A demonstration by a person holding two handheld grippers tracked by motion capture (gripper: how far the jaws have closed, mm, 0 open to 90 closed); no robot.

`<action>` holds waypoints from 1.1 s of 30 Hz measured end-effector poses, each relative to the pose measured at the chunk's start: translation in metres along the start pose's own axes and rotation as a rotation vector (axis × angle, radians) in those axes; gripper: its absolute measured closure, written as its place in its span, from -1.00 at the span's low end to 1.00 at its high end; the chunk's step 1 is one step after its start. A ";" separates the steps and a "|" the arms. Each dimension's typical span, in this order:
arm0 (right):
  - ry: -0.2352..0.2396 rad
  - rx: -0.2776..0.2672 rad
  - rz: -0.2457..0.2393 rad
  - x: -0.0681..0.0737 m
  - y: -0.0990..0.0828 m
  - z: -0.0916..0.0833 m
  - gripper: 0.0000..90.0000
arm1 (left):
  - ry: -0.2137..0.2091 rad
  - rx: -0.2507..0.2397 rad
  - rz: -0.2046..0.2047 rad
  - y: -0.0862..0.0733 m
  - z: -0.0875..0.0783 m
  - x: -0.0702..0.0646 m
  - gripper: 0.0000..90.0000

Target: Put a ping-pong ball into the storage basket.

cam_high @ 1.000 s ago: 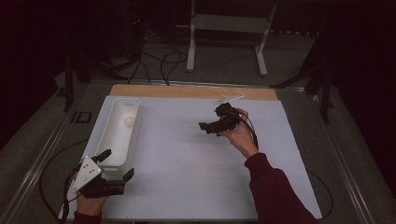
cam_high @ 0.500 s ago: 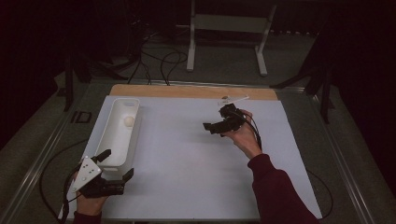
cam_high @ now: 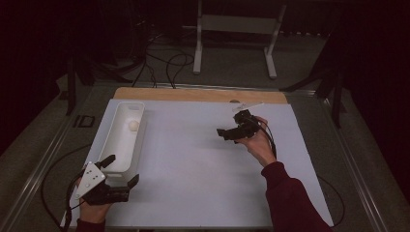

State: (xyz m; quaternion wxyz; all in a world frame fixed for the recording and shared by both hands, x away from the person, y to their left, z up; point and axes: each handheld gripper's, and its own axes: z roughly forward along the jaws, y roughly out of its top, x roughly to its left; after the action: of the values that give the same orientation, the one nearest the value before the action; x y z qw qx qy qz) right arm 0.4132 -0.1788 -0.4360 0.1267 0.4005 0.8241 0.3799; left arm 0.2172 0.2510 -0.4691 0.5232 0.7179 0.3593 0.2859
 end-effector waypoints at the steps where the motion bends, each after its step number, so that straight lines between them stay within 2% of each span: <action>1: 0.000 -0.004 0.002 -0.002 -0.001 -0.001 -0.81 | 0.000 0.000 0.000 0.000 0.000 0.000 -1.00; 18: -0.038 0.014 0.037 -0.018 -0.009 -0.003 -0.81 | 0.000 0.001 0.000 0.000 0.000 0.000 -1.00; 25: -0.062 0.022 0.076 -0.030 -0.017 -0.003 -0.81 | 0.000 0.002 0.000 0.000 0.000 0.000 -1.00; 33: -0.076 0.033 0.097 -0.039 -0.024 -0.001 -0.81 | -0.002 0.003 -0.001 0.000 0.001 -0.001 -1.00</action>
State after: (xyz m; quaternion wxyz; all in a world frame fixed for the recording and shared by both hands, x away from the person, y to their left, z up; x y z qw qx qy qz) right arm 0.4244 -0.2175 -0.4563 0.1329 0.4563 0.8045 0.3563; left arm 0.2175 0.2498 -0.4696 0.5226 0.7190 0.3593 0.2843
